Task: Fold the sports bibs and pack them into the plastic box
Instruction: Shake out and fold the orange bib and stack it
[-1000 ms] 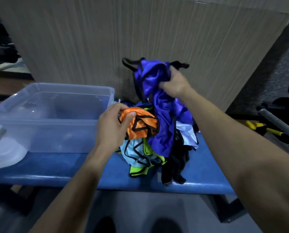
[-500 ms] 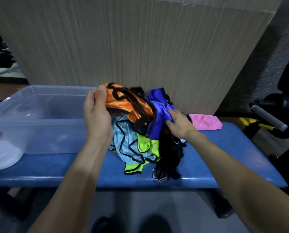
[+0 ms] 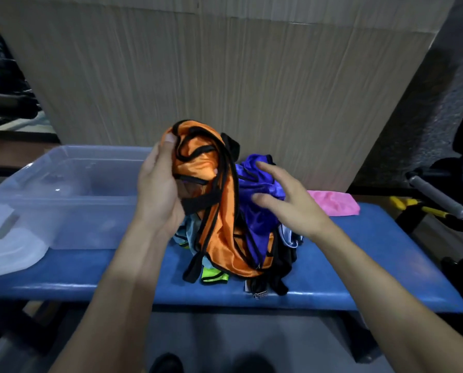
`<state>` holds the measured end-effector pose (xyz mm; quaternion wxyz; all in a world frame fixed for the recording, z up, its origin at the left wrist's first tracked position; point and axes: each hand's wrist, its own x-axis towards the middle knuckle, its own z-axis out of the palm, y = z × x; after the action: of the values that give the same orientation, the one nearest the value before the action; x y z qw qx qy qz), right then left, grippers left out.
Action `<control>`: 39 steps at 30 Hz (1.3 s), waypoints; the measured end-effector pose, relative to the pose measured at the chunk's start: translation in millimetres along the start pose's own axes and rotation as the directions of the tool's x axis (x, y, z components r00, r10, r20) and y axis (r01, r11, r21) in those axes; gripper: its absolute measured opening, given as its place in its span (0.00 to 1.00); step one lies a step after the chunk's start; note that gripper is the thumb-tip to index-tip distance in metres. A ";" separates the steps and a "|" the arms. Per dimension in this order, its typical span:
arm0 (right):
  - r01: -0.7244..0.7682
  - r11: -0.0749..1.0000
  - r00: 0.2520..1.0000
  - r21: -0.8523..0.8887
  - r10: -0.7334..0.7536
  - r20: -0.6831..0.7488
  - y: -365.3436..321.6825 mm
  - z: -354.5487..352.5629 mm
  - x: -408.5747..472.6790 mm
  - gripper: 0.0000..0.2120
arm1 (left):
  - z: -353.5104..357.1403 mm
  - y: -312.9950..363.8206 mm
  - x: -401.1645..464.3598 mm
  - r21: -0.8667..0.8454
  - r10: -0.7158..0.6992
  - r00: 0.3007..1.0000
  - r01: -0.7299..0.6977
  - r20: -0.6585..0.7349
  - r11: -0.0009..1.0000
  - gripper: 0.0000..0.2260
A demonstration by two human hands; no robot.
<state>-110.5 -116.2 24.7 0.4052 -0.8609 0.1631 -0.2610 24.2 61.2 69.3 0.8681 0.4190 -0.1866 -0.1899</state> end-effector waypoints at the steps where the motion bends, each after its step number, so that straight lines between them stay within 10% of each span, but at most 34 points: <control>1: 0.031 0.991 0.999 0.131 -0.035 0.031 -14.1 2.0 -7.3 0.34 | 4.3 0.0 -2.5 -0.005 -0.022 1.000 0.022 0.014 1.000 0.12; 5: 0.076 0.960 0.988 0.268 -0.109 0.109 -48.7 12.9 -20.8 0.37 | 25.9 0.8 -15.3 -0.055 -0.125 0.988 0.130 0.093 0.990 0.14; 16: -0.258 0.922 0.966 0.287 0.243 0.087 -28.5 -2.1 -57.1 0.04 | 72.2 66.2 38.4 -0.255 0.006 0.997 0.014 0.078 0.967 0.19; 22: -0.380 0.716 0.896 0.585 0.443 0.039 -31.7 -28.6 -39.5 0.14 | 84.0 35.2 73.0 0.186 -0.117 0.967 0.075 0.227 0.980 0.08; 27: -0.540 0.515 0.811 0.666 0.531 0.247 -14.1 -32.2 -40.1 0.19 | 54.8 -6.7 44.1 0.734 -0.237 0.933 -0.042 0.272 0.678 0.05; 31: -0.568 0.524 0.786 0.635 0.573 0.231 5.7 -19.2 -54.2 0.06 | 11.4 -54.1 -13.4 0.872 -0.571 0.733 -0.061 0.369 0.485 0.12; 36: -0.537 0.503 0.796 0.677 0.567 0.211 4.7 -17.3 -56.4 0.11 | 0.3 -70.4 -48.1 0.815 -0.339 0.855 -0.152 0.392 0.559 0.17; 39: -0.523 0.511 0.804 0.682 0.561 0.196 5.4 -17.9 -55.4 0.12 | 6.2 -64.4 -63.1 0.846 -0.231 0.874 -0.296 0.427 0.442 0.23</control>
<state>-166.2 -103.3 12.5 0.7597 -0.5353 0.3200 -0.1842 -44.1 50.7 11.0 0.4407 0.7468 -0.4771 -0.1429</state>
